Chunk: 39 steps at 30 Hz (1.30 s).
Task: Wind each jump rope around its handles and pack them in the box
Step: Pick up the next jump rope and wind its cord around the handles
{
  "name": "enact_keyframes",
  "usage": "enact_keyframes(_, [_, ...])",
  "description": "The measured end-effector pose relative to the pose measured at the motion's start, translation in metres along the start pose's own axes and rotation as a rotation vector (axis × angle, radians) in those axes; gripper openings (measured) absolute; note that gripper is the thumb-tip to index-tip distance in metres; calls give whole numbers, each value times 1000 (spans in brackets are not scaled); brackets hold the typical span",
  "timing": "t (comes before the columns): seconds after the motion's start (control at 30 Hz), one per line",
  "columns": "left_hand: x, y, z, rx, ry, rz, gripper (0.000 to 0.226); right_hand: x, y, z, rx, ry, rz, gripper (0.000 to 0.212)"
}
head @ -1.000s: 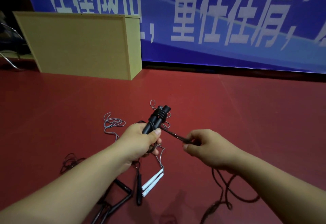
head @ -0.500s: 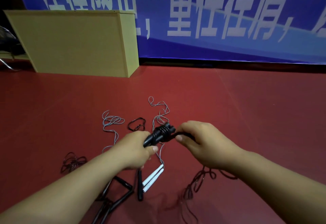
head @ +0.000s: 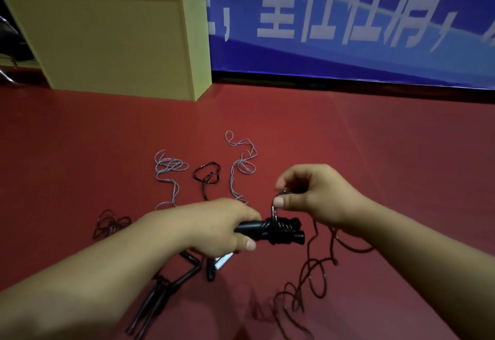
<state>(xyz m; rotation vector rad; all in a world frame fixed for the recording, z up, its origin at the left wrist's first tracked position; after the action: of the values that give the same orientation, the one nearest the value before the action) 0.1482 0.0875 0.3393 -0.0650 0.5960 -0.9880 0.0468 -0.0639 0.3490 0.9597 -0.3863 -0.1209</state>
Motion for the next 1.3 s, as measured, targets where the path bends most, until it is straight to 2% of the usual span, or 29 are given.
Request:
enact_keyframes(0.07, [-1, -4, 1, -65, 22, -53, 11, -2, -1, 2, 205, -36, -86, 21])
enact_keyframes(0.2, [-7, -10, 4, -205, 116, -143, 15, -7, -2, 3, 537, 11, -242, 18])
enact_keyframes(0.3, [-12, -15, 6, -332, 192, -201, 14, -10, -2, 4, 639, 100, -320, 13])
enact_keyframes(0.37, [-14, -16, 7, -470, 222, -246, 8, -9, -3, 6, 674, 94, -316, 11])
enact_keyframes(0.47, [-12, -16, 12, -645, 180, -291, 5, -8, -1, 6, 614, 96, -266, 29])
enact_keyframes(0.6, [-9, -13, 16, -786, 72, -310, 15, -7, -1, -2, 592, 107, -294, 7])
enact_keyframes(0.7, [-6, -12, 22, -886, -76, -286, 26, -6, -4, -6, 534, 89, -363, 27])
enact_keyframes(0.77, [-3, -7, 26, -923, -199, -229, 36, -5, -4, -9, 497, 88, -363, 31])
enact_keyframes(0.87, [1, 6, 28, -931, -370, -120, 30, -3, -3, -13, 513, 85, -344, 26])
enact_keyframes(1.03, [7, 22, 27, -887, -528, 26, 20, 0, 3, -18, 412, 148, -295, 13])
enact_keyframes(1.1, [8, 27, 26, -861, -565, 71, 20, 1, 4, -20, 360, 168, -277, 9])
enact_keyframes(1.2, [12, 34, 24, -805, -579, 129, 19, 2, 6, -20, 288, 168, -255, 16])
enact_keyframes(1.3, [16, 42, 23, -781, -554, 187, 19, 2, 9, -20, 257, 138, -256, 9])
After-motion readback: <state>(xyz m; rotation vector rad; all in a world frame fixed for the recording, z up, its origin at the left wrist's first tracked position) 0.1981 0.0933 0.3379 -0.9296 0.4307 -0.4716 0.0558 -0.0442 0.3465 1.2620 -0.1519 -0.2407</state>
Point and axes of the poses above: each hand's wrist, its own x-axis towards the middle knuckle, its own z-axis out of the back of the hand, y = z × x, the point moved 3 cm from there along x, towards the middle knuckle, and after that the axes turned 15 degrees about z, right-handed, at the moved point
